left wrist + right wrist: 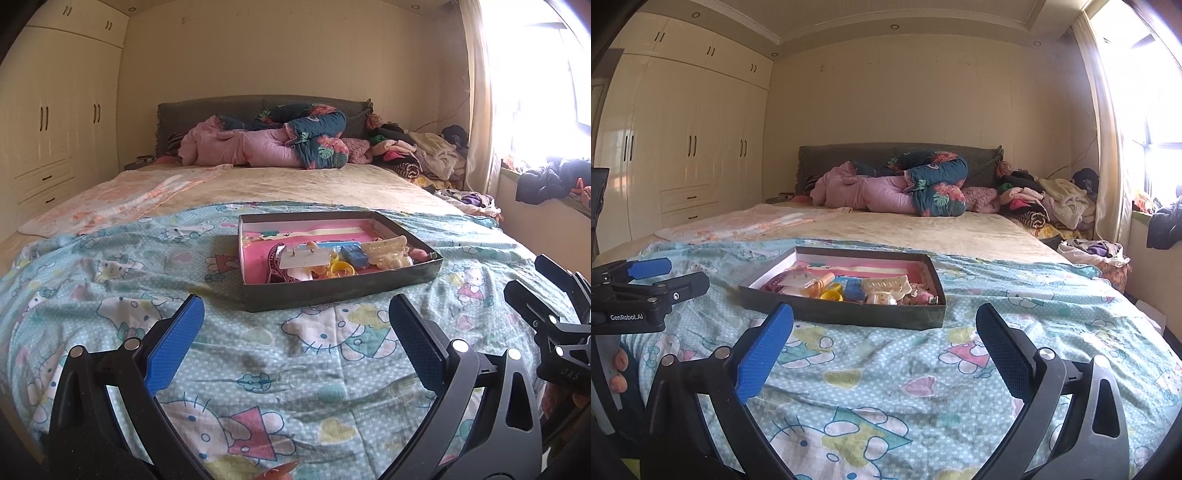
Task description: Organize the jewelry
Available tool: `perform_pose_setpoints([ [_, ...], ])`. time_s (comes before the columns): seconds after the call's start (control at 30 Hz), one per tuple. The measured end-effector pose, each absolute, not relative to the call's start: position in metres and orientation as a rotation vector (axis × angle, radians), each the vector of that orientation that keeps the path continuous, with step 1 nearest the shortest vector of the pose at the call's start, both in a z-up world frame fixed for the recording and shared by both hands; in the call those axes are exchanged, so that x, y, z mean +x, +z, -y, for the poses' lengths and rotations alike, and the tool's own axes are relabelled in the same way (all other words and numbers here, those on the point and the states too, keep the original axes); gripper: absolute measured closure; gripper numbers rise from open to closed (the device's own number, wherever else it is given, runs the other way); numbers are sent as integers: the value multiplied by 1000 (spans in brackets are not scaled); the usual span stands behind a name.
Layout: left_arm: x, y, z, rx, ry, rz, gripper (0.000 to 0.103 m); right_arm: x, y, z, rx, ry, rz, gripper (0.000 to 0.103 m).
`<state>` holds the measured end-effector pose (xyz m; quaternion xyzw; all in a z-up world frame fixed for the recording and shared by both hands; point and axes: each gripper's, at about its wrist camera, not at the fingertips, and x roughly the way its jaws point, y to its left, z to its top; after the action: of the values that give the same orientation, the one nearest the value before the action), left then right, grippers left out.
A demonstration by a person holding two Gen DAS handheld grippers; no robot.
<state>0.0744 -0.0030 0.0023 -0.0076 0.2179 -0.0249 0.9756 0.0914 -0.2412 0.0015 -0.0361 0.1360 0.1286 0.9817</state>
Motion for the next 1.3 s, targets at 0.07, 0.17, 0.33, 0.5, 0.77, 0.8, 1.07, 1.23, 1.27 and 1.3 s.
perform_pose_setpoints([
  [0.07, 75, 0, 4, -14, -54, -445, 11, 92, 1, 242, -71, 260, -276, 6],
  [0.17, 74, -1, 6, -7, -53, -447, 11, 92, 1, 240, -71, 261, -282, 6],
  [0.33, 74, -1, 6, -8, -56, -442, 11, 92, 0, 240, -70, 264, -283, 6],
  [0.5, 73, -1, 6, -10, -55, -443, 11, 91, 0, 237, -72, 266, -284, 6],
  [0.77, 74, -1, 5, -8, -55, -443, 11, 89, 0, 236, -74, 267, -279, 6],
  [0.8, 73, -1, 5, -8, -54, -442, 11, 89, 0, 236, -74, 268, -278, 6],
  [1.07, 74, -1, 5, -8, -56, -443, 11, 89, 1, 236, -74, 268, -275, 6],
  [1.23, 74, -1, 5, -9, -55, -442, 11, 89, 1, 236, -74, 269, -274, 6],
  [1.27, 74, -1, 5, -9, -55, -442, 11, 89, 1, 236, -74, 269, -274, 6],
  [1.3, 73, -1, 5, -9, -55, -442, 11, 88, 1, 236, -74, 269, -273, 6],
])
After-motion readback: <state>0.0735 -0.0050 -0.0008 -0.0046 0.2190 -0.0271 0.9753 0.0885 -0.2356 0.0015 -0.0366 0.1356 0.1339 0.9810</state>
